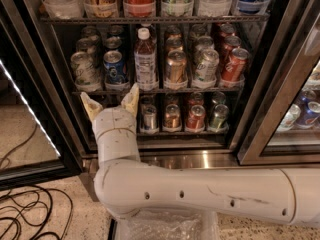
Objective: Pick blue plastic bottle from middle shelf of fridge
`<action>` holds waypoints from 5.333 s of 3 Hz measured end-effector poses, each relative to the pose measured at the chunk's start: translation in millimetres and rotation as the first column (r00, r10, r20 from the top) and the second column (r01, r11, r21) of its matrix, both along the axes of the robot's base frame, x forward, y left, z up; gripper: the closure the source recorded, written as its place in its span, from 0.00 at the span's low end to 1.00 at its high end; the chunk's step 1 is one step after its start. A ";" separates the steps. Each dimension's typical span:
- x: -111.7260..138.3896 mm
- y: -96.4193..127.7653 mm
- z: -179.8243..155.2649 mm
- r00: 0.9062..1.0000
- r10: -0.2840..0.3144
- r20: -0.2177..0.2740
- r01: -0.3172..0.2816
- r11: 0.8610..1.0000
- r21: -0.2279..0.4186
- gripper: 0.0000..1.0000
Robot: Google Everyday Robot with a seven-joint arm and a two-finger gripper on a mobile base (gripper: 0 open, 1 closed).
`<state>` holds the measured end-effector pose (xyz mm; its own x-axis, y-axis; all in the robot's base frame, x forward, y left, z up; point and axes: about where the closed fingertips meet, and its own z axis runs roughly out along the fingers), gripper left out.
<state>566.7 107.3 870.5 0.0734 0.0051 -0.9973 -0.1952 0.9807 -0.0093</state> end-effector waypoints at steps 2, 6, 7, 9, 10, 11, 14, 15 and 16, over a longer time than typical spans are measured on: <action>11.6 -19.5 -6.2 0.999 -0.040 0.006 0.040 0.999 -0.021 0.32; 48.1 -46.0 -13.1 0.993 -0.118 0.021 0.119 0.991 -0.056 0.31; 58.4 -50.7 -13.3 0.991 -0.130 0.025 0.131 0.989 -0.065 0.30; 83.2 -57.6 -14.0 0.991 -0.134 0.028 0.136 0.988 -0.075 0.30; 94.2 -61.2 -16.3 0.989 -0.143 0.023 0.144 0.987 -0.076 0.30; 104.4 -65.1 -18.4 0.988 -0.155 0.019 0.156 0.985 -0.076 0.30; 139.7 -70.6 -18.6 0.983 -0.181 0.022 0.182 0.981 -0.066 0.31; 151.0 -73.7 -15.4 0.982 -0.185 0.032 0.187 0.980 -0.066 0.43; 151.9 -77.4 -16.3 0.982 -0.183 0.037 0.185 0.980 -0.069 0.64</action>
Offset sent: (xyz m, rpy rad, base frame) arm 0.0176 -0.0318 -0.0110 -0.0380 -0.0056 -0.0646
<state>718.7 29.9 854.1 0.0961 -0.0831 -0.9919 -0.0098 0.9964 -0.0845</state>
